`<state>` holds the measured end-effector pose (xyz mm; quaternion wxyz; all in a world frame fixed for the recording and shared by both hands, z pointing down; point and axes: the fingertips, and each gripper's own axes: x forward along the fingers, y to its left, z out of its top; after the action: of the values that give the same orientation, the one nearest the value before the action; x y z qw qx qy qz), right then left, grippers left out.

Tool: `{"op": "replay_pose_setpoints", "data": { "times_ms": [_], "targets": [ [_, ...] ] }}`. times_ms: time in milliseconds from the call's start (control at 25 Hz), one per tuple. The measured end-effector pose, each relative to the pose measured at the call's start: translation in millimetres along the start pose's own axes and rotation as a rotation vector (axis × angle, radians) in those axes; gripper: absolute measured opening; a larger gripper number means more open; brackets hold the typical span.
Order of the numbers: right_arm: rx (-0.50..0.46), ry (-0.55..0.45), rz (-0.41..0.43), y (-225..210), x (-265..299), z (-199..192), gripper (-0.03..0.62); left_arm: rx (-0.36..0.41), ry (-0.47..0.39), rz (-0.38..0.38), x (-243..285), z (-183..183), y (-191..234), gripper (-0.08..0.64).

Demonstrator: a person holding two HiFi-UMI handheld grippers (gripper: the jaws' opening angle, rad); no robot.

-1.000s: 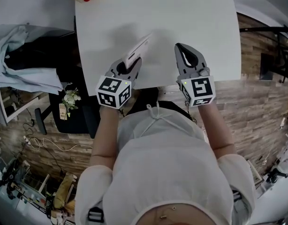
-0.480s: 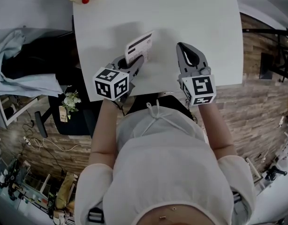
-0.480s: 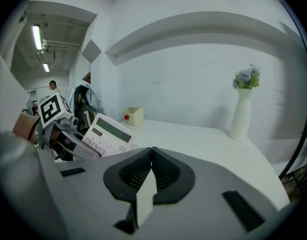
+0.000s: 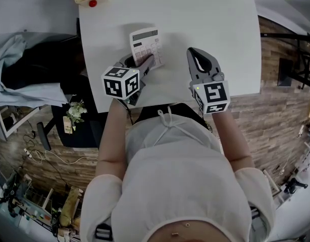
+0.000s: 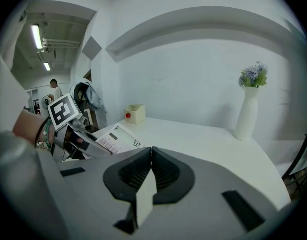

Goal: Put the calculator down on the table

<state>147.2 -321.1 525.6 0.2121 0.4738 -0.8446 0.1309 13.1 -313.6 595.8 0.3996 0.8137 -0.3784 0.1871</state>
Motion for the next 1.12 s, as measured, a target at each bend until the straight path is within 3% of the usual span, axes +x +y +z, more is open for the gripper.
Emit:
{"op": "replay_pose_setpoints", "data": {
  "times_ms": [120,280,560,760,960,1120],
  "targets": [
    [-0.006,0.003,0.004,2,4,1,0.008,0.007,0.008,0.017,2,0,6,0.193],
    [-0.005,0.013,0.009,3,9,-1,0.008,0.023,0.012,0.098,4,-1,21,0.266],
    [-0.004,0.018,0.020,7,13,-2,0.008,0.025,0.004,0.137,5,-2,29,0.292],
    [-0.003,0.014,0.018,8,10,-1,0.008,0.102,-0.042,0.239,-5,8,32,0.322],
    [-0.017,-0.006,0.014,12,5,10,0.008,0.113,-0.105,0.242,-23,24,27,0.322],
    [-0.036,-0.035,0.006,13,-3,21,0.008,0.219,-0.138,0.245,-41,39,6,0.303]
  ]
}}
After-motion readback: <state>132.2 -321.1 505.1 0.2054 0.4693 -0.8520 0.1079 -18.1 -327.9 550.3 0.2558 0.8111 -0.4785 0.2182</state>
